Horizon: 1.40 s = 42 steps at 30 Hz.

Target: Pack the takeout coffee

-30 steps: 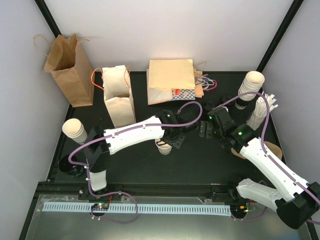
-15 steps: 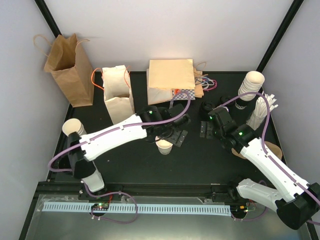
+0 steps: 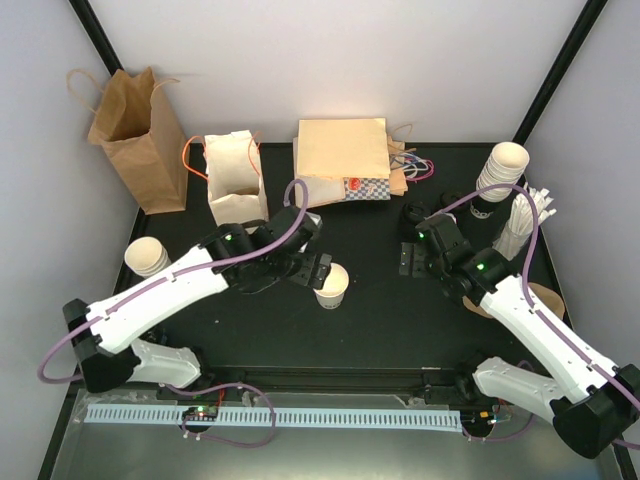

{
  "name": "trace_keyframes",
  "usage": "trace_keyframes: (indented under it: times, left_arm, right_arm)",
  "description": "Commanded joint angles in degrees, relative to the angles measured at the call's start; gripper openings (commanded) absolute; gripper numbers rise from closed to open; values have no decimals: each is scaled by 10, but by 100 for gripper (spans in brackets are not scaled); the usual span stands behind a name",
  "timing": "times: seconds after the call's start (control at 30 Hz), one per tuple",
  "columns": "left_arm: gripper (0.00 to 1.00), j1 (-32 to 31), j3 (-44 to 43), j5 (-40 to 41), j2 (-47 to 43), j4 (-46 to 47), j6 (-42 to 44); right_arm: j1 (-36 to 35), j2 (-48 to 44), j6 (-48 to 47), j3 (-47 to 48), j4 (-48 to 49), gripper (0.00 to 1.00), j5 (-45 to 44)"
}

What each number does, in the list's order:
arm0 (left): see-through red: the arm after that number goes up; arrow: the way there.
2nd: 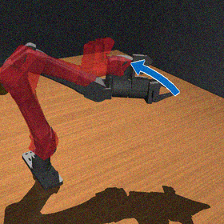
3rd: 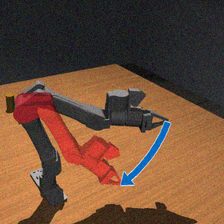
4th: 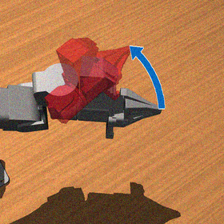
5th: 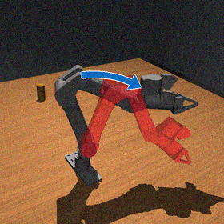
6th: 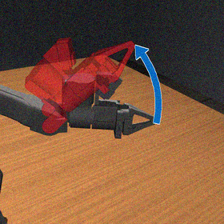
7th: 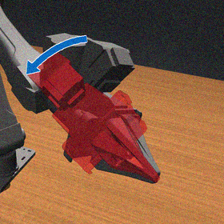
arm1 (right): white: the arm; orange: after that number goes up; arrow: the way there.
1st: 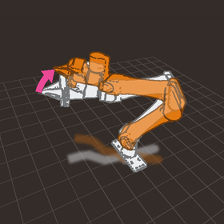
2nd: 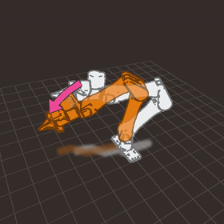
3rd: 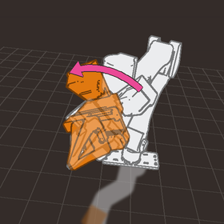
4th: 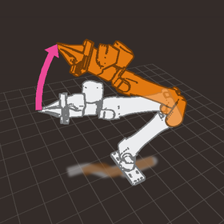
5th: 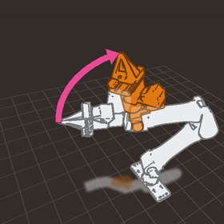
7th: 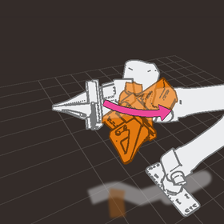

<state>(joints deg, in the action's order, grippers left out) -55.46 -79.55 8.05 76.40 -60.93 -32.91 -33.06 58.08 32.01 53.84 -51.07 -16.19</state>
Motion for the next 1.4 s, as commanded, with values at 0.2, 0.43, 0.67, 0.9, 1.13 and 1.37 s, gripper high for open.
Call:
trace_keyframes:
  times: [0.2,0.43,0.67,0.9,1.13,1.37]
  left_arm:
    - [99,44,105,-54,-114,92,13]
    - [99,57,147,-76,-139,112,20]
    - [99,66,182,-96,-166,126,28]
    - [99,74,207,-108,-189,130,39]
    - [99,87,231,-122,-212,135,42]
    - [99,102,255,-138,-234,130,50]
  right_arm:
    - [4,25,4,30,-11,100,19]
    - [4,57,11,52,-27,100,27]
    - [4,24,-12,29,16,100,10]
    - [5,13,-8,38,5,100,6]
    - [46,41,-11,63,-13,100,2]
    - [119,82,-36,74,12,100,64]
